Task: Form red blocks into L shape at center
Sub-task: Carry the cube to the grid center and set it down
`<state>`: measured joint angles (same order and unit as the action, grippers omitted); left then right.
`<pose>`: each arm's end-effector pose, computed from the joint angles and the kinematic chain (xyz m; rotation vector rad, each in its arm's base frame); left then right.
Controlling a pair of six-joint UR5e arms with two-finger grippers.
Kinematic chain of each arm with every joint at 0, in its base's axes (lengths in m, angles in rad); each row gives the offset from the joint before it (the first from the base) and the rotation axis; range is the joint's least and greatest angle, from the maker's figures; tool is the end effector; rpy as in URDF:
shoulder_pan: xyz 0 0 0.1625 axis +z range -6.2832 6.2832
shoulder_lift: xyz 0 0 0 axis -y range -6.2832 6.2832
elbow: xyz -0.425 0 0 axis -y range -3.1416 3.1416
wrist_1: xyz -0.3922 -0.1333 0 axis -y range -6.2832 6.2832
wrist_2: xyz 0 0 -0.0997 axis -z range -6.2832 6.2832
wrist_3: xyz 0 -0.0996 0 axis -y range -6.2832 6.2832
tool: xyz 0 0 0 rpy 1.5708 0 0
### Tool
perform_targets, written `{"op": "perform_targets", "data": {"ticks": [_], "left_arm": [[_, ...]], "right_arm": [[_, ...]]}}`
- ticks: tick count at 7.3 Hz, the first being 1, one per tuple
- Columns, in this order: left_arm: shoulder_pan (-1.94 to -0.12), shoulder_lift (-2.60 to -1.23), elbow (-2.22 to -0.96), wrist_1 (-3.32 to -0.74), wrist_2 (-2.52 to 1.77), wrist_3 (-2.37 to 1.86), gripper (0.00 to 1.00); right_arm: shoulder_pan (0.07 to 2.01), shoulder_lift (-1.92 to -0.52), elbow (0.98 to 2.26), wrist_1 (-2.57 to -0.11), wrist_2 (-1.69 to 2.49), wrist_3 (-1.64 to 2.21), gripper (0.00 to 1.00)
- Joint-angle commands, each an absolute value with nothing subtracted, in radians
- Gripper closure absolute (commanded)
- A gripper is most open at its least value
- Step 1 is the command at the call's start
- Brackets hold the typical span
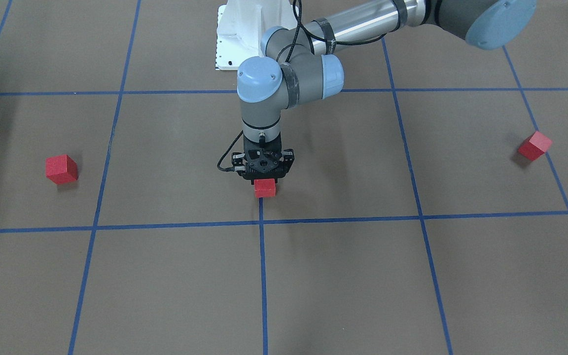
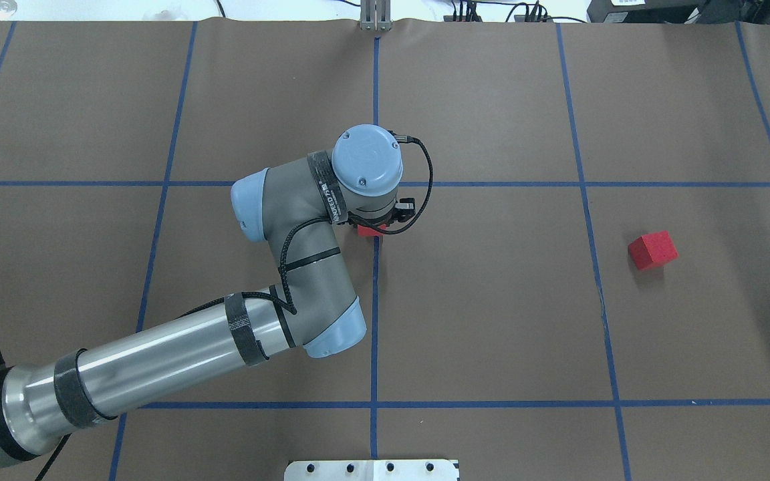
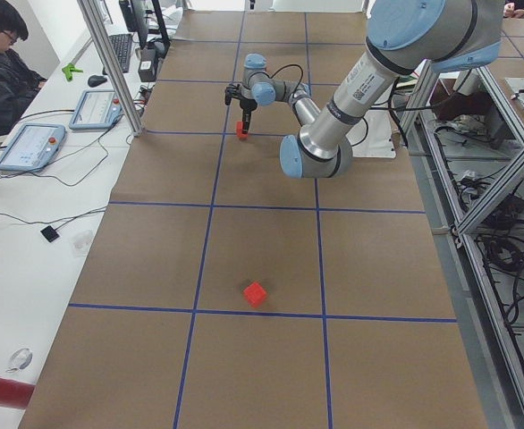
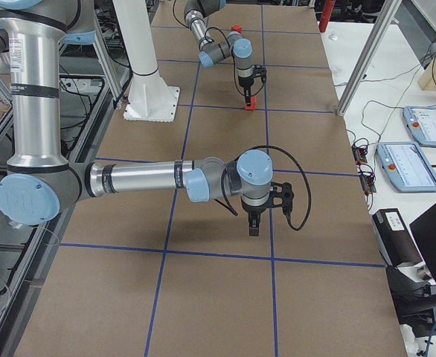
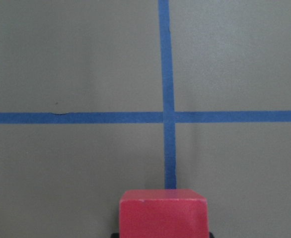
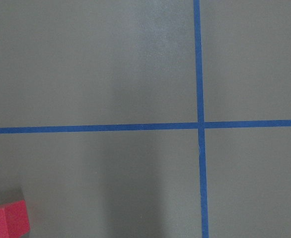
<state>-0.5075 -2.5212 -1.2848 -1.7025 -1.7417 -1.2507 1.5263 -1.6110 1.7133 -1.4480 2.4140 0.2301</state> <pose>0.6378 -0.4878 0.1652 0.1713 0.7924 -0.1090 0.0373 -0.4872 0.5894 0.0947 -0.8605 0.0790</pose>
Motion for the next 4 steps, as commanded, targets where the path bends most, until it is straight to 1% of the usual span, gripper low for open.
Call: {"op": "perform_targets", "data": {"ticks": [1, 3, 4], "left_arm": [[-0.502, -2.519, -1.284, -1.721, -1.740, -1.250, 0.00], [-0.518, -2.520, -1.322, -1.733, -1.743, -1.249, 0.00], [-0.552, -2.517, -1.378, -1.723, -1.747, -1.247, 0.00]], "right_arm": [[1.526, -1.614, 1.712, -1.448, 2.414, 0.230, 0.01], [1.526, -1.611, 1.715, -1.448, 2.416, 0.232, 0.01], [1.497, -1.611, 1.718, -1.444, 2.419, 0.227, 0.01]]}}
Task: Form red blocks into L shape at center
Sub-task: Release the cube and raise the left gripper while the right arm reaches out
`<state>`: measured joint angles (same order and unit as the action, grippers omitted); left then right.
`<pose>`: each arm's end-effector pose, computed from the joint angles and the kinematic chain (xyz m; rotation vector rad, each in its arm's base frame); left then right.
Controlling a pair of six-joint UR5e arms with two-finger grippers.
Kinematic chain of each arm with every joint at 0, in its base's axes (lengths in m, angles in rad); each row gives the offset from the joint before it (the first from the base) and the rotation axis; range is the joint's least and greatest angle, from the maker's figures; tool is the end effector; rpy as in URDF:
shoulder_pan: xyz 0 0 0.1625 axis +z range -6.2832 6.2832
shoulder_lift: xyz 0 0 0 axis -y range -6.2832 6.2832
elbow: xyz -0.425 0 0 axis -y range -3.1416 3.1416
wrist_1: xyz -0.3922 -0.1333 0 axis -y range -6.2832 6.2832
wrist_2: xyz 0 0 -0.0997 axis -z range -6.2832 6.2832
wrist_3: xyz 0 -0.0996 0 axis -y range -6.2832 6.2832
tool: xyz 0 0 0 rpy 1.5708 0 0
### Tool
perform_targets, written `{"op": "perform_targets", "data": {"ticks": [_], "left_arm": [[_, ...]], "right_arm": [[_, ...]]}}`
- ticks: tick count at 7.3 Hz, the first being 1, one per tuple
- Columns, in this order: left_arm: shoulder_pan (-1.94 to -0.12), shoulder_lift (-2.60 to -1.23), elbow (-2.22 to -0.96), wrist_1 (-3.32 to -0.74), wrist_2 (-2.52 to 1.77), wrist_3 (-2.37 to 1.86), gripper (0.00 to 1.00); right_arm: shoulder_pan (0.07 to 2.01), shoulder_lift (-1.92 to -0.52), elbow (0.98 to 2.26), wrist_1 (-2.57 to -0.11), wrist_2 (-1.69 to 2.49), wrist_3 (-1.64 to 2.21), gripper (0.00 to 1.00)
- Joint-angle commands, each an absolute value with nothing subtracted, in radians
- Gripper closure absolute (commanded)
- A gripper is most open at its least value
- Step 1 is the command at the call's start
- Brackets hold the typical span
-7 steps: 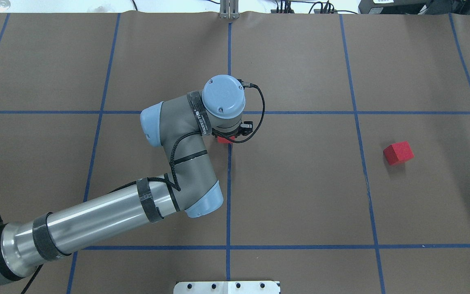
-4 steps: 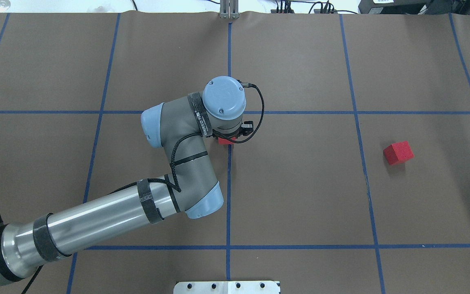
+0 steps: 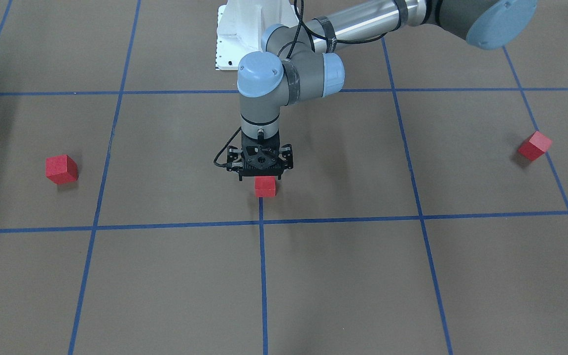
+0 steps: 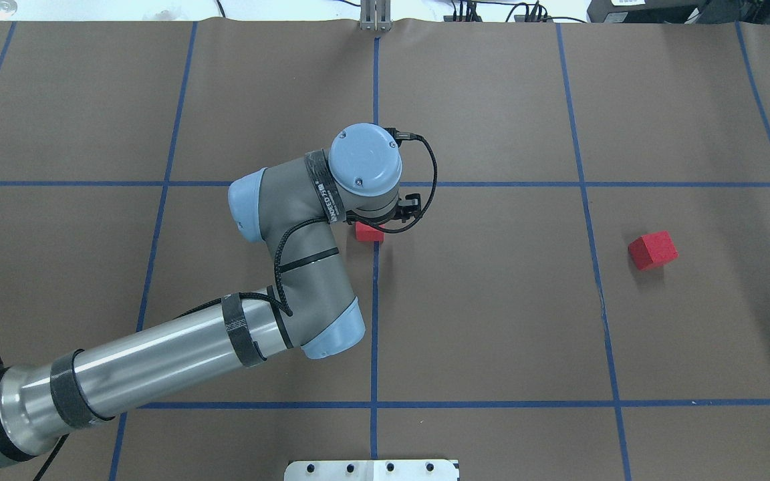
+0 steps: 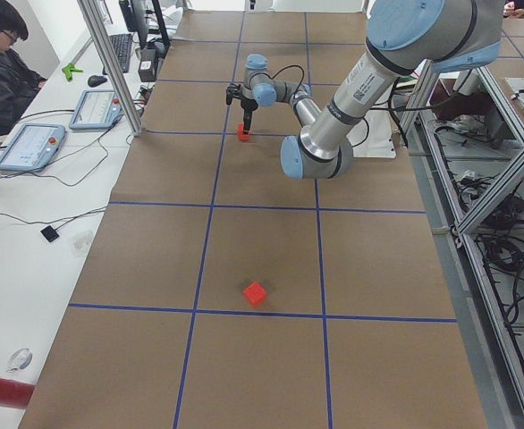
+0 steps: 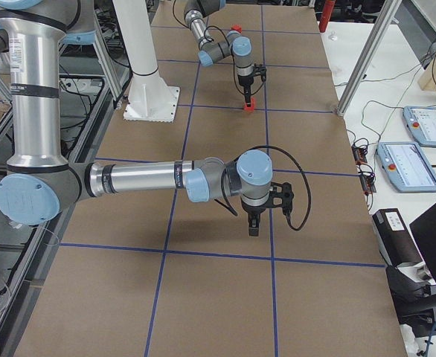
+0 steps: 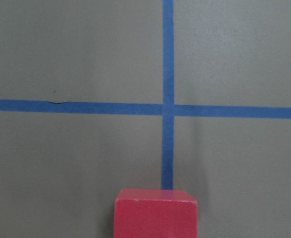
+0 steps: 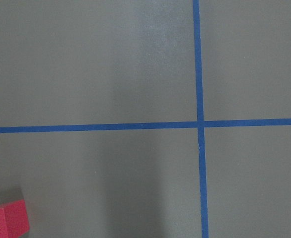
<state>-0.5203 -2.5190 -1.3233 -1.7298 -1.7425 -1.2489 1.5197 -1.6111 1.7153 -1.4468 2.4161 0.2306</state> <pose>0.6229 -0.4909 0.1460 0.2037 0.8487 -0.1119 0.0339 -0.4874 0.5882 0.0941 -0.8631 0.0716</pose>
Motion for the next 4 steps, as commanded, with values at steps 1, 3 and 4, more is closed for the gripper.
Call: {"op": "perform_targets", "data": {"ticks": [1, 3, 4], "left_arm": [[-0.589, -2.504, -1.434, -1.662, -1.755, -1.223, 0.00], [-0.697, -2.430, -1.526, -1.605, -1.846, -1.088, 0.00], [-0.751, -2.339, -1.611, -1.603, -1.885, -1.007, 0.00]], "right_arm": [[1.465, -1.612, 1.718, -1.349, 2.421, 0.235, 0.01], [1.299, -1.574, 1.732, -1.258, 2.351, 0.349, 0.01], [1.213, -1.542, 1.752, -1.255, 2.326, 0.473, 0.01]]}}
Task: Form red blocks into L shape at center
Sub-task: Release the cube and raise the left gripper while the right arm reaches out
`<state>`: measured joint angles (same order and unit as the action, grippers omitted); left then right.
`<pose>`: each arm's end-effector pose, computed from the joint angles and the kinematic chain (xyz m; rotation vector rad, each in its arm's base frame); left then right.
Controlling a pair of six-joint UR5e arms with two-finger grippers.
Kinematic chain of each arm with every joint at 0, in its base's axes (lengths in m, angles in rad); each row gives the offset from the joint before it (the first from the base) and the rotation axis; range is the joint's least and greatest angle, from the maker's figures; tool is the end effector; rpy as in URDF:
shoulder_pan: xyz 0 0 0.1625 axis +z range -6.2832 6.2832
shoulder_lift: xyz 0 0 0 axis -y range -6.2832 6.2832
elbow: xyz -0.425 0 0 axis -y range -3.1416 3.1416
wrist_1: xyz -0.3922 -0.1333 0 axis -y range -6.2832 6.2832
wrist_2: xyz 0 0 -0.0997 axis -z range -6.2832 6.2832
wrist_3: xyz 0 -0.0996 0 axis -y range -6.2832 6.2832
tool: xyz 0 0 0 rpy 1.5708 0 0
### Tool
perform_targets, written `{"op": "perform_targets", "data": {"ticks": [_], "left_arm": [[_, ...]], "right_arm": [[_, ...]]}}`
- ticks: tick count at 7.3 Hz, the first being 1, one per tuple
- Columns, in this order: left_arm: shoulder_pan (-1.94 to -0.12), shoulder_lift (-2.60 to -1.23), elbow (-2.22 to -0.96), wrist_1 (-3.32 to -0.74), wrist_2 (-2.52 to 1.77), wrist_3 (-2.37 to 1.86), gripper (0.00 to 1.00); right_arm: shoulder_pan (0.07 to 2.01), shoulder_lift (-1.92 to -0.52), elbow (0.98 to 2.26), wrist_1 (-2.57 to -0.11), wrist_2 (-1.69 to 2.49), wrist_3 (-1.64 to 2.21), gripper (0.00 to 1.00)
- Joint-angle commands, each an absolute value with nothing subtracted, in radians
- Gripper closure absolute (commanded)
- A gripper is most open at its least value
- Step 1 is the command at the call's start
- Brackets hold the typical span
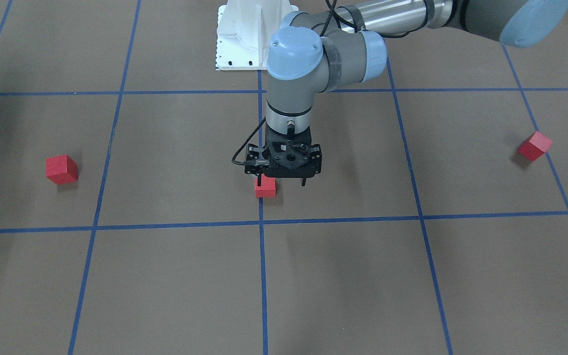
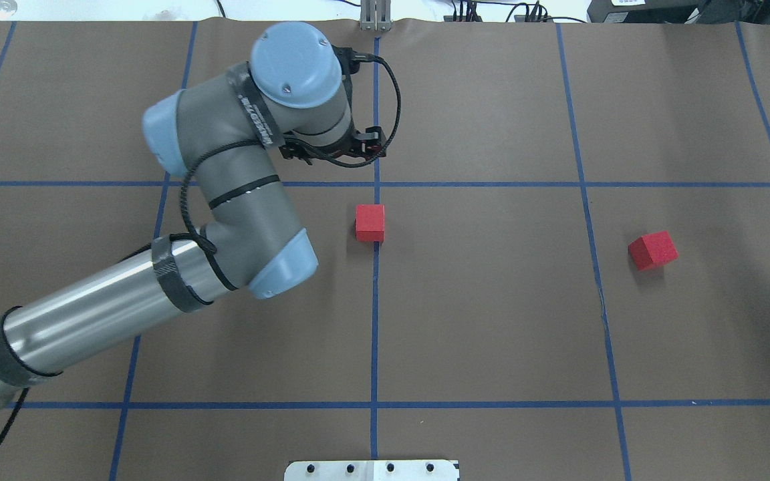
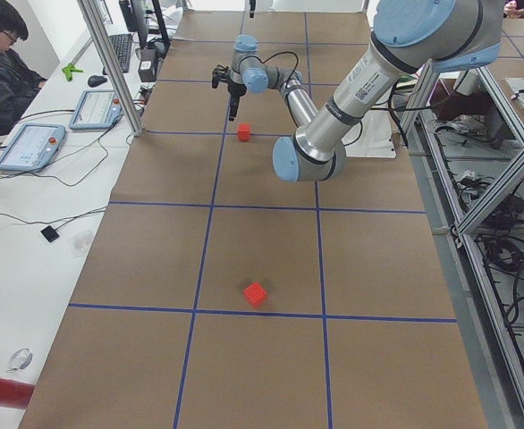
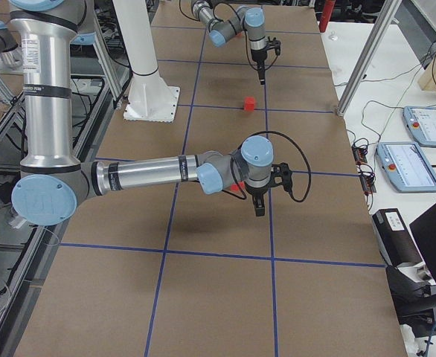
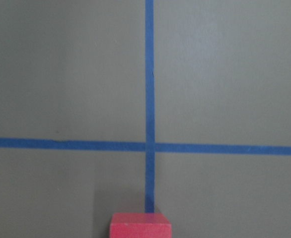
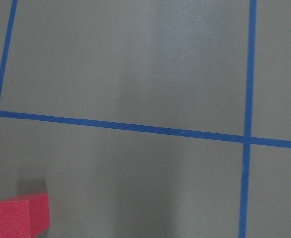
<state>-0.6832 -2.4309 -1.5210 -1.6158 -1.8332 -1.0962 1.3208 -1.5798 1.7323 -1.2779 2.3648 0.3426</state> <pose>0.4987 -0.5445 0.1435 0.2591 0.8462 -0.0826 -0.0643 -0.5036 0.5480 0.1751 -0.8687 -0.0903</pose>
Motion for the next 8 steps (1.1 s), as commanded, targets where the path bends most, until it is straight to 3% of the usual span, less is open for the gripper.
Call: {"op": "perform_targets", "data": {"ticks": [1, 3, 8], "left_arm": [[-0.800, -2.254, -1.681, -1.603, -1.922, -0.941, 0.00], [-0.834, -2.207, -1.706, -1.605, -1.950, -0.904, 0.00], [-0.834, -2.206, -1.703, -1.608, -1.951, -0.904, 0.00]], "right_arm": [[1.140, -1.504, 1.762, -1.255, 2.301, 0.603, 0.01], [0.979, -1.499, 1.775, -1.249, 2.142, 0.728, 0.01], [0.890, -1.503, 1.743, -1.252, 2.148, 0.716, 0.01]]}}
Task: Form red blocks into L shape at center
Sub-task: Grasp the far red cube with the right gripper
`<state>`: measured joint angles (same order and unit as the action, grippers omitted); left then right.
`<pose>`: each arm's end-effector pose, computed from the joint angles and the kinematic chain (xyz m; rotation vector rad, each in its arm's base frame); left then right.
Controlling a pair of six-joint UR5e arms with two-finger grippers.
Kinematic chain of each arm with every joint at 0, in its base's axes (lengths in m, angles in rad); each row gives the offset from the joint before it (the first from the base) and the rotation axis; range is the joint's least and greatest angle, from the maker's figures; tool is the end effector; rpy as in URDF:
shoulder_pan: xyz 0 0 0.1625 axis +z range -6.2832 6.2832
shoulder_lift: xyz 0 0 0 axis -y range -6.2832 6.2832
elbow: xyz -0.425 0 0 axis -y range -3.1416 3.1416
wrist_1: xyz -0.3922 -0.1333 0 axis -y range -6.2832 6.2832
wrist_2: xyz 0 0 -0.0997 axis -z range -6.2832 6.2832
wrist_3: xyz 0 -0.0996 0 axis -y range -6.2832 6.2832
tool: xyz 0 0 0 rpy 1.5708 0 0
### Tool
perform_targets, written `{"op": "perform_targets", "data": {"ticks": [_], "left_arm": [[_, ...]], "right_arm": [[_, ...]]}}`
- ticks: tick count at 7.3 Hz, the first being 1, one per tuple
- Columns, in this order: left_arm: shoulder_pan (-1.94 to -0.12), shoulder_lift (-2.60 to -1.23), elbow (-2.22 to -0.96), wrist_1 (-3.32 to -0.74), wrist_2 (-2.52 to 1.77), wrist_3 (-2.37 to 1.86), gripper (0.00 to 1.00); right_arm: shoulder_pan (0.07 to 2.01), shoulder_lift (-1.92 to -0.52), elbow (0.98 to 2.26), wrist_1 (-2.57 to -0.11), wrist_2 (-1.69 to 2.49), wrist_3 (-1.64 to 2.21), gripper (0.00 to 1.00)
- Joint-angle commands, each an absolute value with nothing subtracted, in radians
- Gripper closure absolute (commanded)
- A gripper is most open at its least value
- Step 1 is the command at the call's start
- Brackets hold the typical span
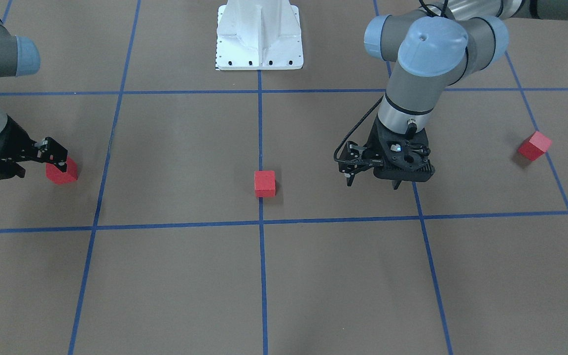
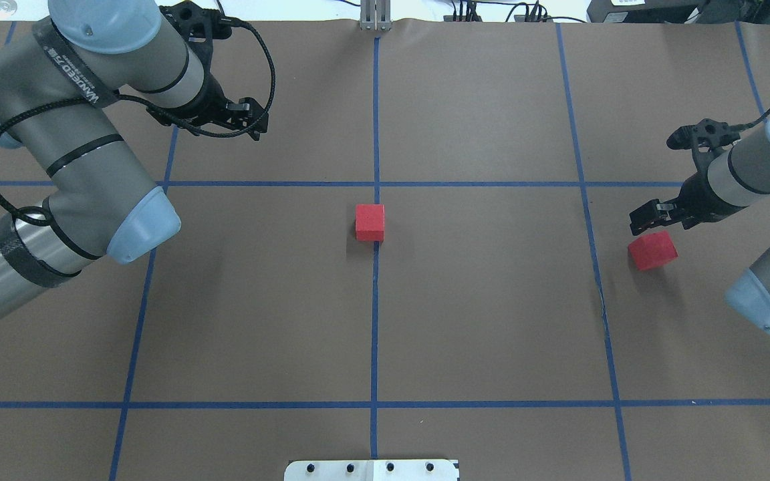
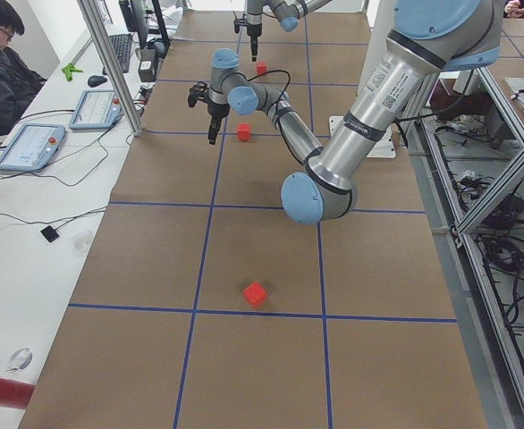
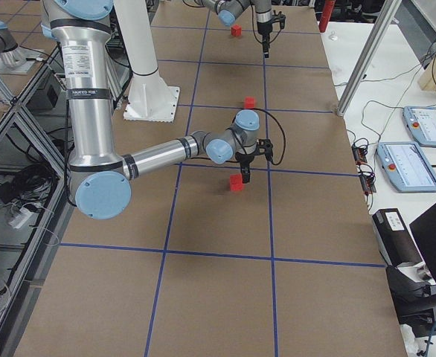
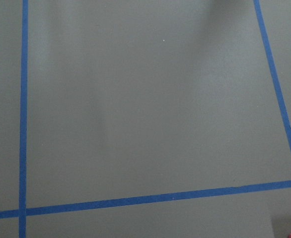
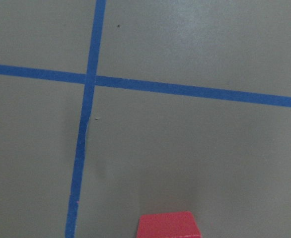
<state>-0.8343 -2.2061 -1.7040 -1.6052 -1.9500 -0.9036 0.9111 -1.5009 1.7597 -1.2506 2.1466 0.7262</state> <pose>0.3786 -0.5611 0.2245 0.2786 0.8236 -0.0042 -0.2672 -0.4736 0.5015 0.0755 -0.7893 -0.1037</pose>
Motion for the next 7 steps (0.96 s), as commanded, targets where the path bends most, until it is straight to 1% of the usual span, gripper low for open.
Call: {"op": "perform_targets", "data": {"ticks": [1, 4, 5, 7], "left_arm": [[-0.834, -2.206, -1.703, -1.611, -1.950, -0.904, 0.00], [-0.830, -2.194, -1.704, -1.617, -1.950, -0.907, 0.00], [-0.828, -2.192, -1.704, -1.617, -1.950, -0.908, 0.00], [-0.828, -2.192, -1.706, -1.617, -1.950, -0.913, 0.00]], "right_arm": [[0.873, -1.509, 1.738, -1.253, 2.146, 0.715, 0.01], [0.873, -1.522, 1.723, -1.253, 2.146, 0.712, 0.01], [0.871, -1.525, 1.723, -1.250, 2.148, 0.712, 0.06], [0.870, -1.525, 1.720, -1.252, 2.149, 0.713, 0.59]]}}
